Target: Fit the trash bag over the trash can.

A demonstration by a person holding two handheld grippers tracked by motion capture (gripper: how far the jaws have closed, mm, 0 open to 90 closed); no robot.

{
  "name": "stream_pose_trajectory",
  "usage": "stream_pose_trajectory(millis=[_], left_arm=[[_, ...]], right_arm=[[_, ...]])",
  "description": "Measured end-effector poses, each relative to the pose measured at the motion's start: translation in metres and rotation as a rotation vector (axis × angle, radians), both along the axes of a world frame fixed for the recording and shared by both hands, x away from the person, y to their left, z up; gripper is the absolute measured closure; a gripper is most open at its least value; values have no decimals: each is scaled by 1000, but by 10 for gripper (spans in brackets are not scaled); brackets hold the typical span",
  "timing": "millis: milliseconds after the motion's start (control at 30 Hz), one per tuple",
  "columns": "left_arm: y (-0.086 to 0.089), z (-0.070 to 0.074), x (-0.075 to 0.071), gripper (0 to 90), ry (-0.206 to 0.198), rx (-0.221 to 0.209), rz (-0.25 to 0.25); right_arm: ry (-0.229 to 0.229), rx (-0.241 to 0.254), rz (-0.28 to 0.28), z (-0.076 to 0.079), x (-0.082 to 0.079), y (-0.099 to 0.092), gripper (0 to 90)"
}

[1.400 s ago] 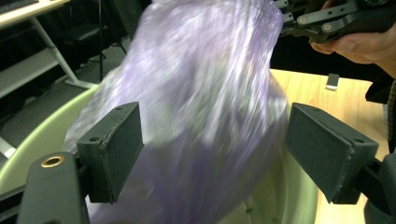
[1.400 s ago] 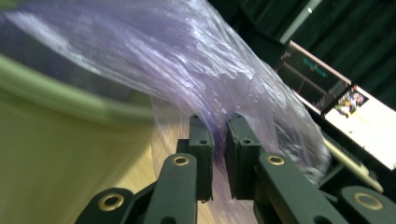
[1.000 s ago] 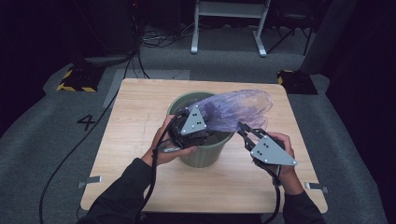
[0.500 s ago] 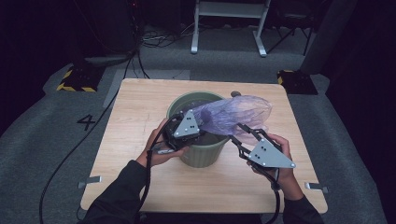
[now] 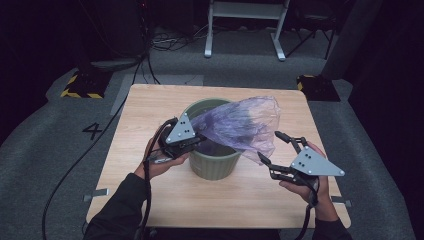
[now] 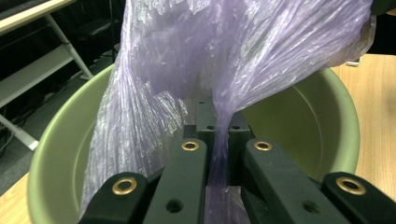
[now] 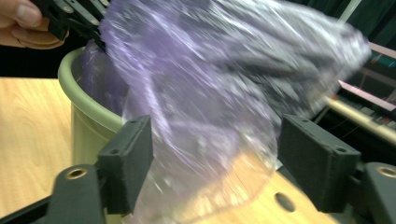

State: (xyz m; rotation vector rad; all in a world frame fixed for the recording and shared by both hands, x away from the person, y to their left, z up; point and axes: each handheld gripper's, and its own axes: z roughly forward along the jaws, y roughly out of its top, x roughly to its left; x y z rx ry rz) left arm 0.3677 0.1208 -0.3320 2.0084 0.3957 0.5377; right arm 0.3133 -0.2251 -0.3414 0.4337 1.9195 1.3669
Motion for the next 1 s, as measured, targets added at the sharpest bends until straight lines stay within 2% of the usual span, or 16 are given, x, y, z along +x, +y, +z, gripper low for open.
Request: stream_pose_trajectory(millis=[67, 167, 233, 300, 367, 467, 533, 633, 700, 800, 900, 1000], left_arm=[[3, 0, 0, 883, 0, -6, 2], [8, 1, -2, 874, -5, -15, 5], [10, 1, -4, 874, -9, -14, 4], [12, 0, -6, 871, -14, -13, 6], [15, 0, -7, 866, -17, -16, 12], [21, 0, -8, 856, -20, -25, 17], [23, -1, -8, 846, -19, -30, 22], [28, -2, -10, 820, -26, -24, 29], [31, -2, -12, 763, -32, -28, 44], [35, -1, -16, 667, -43, -45, 45], [36, 0, -19, 462, -19, -54, 40], [35, 1, -26, 312, -18, -57, 50]], right_arm=[[45, 22, 12, -3, 4, -3, 236], [82, 37, 32, -8, 8, -4, 234], [120, 72, 63, -11, 11, -4, 237], [159, 105, 91, -14, 16, -3, 279], [178, 122, 128, -15, 17, 0, 303], [175, 114, 182, -16, 14, 5, 447], [166, 102, 213, -15, 11, 9, 584], [159, 62, 232, -14, 8, 16, 747], [150, 28, 238, -14, 6, 20, 825], [138, 22, 261, -15, 4, 23, 878], [124, 17, 277, -13, -1, 27, 893], [113, 11, 278, -12, -4, 30, 895]])
